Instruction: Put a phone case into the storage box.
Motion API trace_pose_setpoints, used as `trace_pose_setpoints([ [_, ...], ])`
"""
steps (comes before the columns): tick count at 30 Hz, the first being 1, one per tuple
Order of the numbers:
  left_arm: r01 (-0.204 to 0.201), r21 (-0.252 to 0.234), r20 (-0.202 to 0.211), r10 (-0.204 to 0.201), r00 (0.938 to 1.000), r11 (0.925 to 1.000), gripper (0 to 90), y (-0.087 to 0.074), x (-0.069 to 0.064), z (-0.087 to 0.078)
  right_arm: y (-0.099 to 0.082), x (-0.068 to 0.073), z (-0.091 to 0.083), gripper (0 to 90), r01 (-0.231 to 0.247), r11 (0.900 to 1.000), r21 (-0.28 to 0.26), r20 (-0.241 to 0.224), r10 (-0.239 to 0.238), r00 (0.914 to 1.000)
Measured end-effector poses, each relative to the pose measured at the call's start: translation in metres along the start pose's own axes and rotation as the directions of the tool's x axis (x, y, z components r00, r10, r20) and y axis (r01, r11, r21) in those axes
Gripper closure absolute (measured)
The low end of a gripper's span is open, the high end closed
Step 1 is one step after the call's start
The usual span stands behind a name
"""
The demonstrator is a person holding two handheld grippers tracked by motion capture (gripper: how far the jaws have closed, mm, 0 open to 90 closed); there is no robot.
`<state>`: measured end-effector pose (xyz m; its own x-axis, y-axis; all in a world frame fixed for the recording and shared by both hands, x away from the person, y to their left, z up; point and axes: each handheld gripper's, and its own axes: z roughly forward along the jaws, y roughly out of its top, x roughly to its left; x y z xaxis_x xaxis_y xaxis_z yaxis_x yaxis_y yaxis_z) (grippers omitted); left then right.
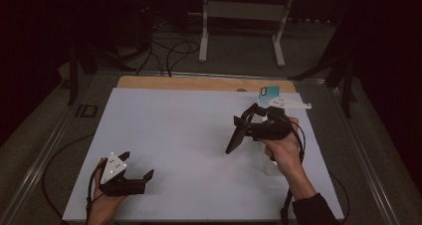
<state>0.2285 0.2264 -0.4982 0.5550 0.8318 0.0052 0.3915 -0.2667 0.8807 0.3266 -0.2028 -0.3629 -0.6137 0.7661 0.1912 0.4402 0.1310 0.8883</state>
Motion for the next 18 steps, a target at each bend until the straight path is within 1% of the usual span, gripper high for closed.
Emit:
trace_pose_setpoints([
  [1, -0.002, 0.003, 0.001, 0.002, 1.0, 1.0, 0.2, 0.0, 0.0, 0.0, 0.002, -0.002, -0.001, 15.2, 0.002, 1.0, -0.002, 0.009, -0.002, 1.0],
  [5, 0.003, 0.002, 0.003, -0.003, 1.0, 1.0, 0.2, -0.002, 0.0, -0.001, 0.007, -0.007, -0.001, 15.1, -0.007, 1.0, -0.003, 0.019, 0.007, 0.9998],
  [7, 0.0, 0.004, 0.004, -0.001, 1.0, 1.0, 0.2, -0.002, 0.0, 0.0, 0.009, -0.011, -0.001, 15.1, 0.001, 1.0, -0.001, 0.028, -0.001, 0.9996],
  [12, -0.005, 0.008, 0.006, 0.005, 1.0, 1.0, 0.2, -0.003, -0.002, 0.001, 0.014, -0.015, 0.0, 15.1, 0.005, 1.0, -0.005, 0.043, -0.005, 0.9991],
  [18, 0.0, 0.006, 0.007, 0.0, 1.0, 1.0, 0.2, -0.003, -0.001, 0.001, 0.021, -0.02, 0.002, 15.1, 0.007, 0.9999, -0.011, 0.064, -0.006, 0.9979],
])
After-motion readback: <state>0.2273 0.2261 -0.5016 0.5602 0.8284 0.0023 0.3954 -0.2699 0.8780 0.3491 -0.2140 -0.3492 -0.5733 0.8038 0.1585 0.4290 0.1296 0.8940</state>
